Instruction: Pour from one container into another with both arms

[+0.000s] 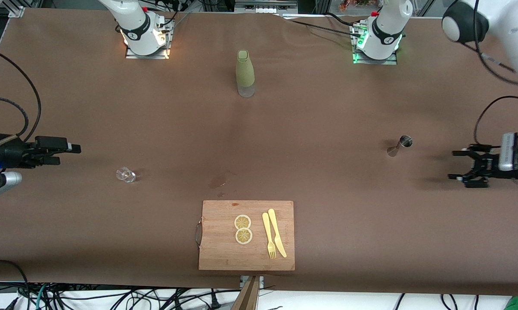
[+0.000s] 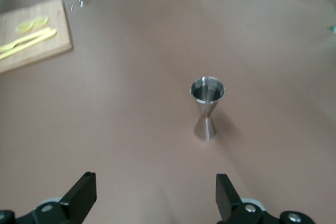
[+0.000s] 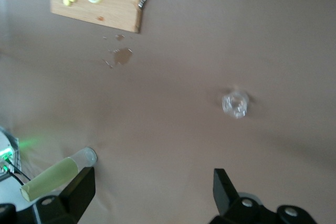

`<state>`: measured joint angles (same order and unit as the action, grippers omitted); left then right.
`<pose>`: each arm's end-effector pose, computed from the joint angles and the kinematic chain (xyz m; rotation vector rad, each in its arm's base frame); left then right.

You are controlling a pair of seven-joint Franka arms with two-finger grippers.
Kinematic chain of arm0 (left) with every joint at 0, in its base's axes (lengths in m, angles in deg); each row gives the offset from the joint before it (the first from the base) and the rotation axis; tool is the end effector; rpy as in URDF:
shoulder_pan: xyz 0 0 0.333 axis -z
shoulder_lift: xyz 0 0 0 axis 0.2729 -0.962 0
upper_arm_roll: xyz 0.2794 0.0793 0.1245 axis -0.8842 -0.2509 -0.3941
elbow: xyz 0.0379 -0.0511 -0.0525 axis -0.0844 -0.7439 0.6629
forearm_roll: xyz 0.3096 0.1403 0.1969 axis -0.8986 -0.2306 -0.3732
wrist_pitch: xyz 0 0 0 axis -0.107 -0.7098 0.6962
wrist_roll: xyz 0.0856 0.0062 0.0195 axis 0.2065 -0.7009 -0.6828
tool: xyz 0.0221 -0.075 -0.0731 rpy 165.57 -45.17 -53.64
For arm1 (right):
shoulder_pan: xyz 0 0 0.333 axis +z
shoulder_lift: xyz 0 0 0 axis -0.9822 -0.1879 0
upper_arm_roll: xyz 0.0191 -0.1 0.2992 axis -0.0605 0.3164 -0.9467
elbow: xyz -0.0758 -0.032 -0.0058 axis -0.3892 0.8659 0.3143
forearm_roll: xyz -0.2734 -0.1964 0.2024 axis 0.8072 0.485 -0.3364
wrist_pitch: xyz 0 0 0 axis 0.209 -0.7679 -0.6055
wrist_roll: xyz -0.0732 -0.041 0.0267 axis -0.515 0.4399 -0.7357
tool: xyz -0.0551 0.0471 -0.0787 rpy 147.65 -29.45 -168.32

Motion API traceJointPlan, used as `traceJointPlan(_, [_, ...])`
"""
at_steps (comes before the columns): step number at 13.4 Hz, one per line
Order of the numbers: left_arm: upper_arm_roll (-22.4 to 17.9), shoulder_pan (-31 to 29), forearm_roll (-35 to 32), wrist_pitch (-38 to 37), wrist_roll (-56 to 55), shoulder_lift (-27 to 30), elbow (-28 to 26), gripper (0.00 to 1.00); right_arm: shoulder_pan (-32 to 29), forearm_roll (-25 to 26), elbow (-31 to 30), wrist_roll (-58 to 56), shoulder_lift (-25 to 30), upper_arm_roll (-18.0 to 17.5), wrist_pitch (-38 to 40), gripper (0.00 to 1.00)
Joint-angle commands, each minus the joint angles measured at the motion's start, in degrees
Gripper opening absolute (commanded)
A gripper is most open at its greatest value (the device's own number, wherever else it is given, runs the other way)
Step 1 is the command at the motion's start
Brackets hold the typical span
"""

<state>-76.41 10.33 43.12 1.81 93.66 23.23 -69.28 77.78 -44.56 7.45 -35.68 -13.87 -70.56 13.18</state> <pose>0.6462 0.2428 0.3324 1.3917 -2.1648 0.6276 0.6817 -0.0206 0.5182 -2.7141 -0.2742 0.2728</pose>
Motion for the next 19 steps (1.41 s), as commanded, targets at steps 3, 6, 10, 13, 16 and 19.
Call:
traceJointPlan(3, [4.32, 7.06, -23.15, 9.68, -27.92, 21.38, -5.32, 1.00, 2.53, 11.44, -3.37, 9.35, 7.33, -0.25, 6.02, 1.00])
traceJointPlan(6, [4.67, 14.45, -34.33, 10.31, -50.67, 30.00, -8.04, 1.00, 2.44, 16.37, -10.13, 8.74, 14.27, -0.17, 5.95, 1.00])
traceJointPlan(10, [8.88, 18.34, -42.00, 9.87, -86.16, 37.49, -12.18, 1.00, 5.51, 26.74, -11.91, 7.07, 16.05, -0.25, 5.68, 1.00])
traceJointPlan(13, [10.90, 19.66, -42.27, 7.33, -110.18, 38.37, -12.18, 1.00, 5.34, 27.03, -16.97, 7.16, 22.44, -0.17, -1.49, 1.00])
traceJointPlan(16, [14.33, 19.66, -42.19, 2.94, -134.51, 39.52, -12.18, 1.00, 5.34, 27.11, -24.63, 6.98, 29.83, -0.25, -5.04, 1.00])
traceJointPlan(19, [15.83, 19.66, -42.27, 1.25, -144.36, 39.61, -12.09, 1.00, 5.25, 26.94, -25.18, 7.85, 30.73, -2.70, -2.06, 1.00])
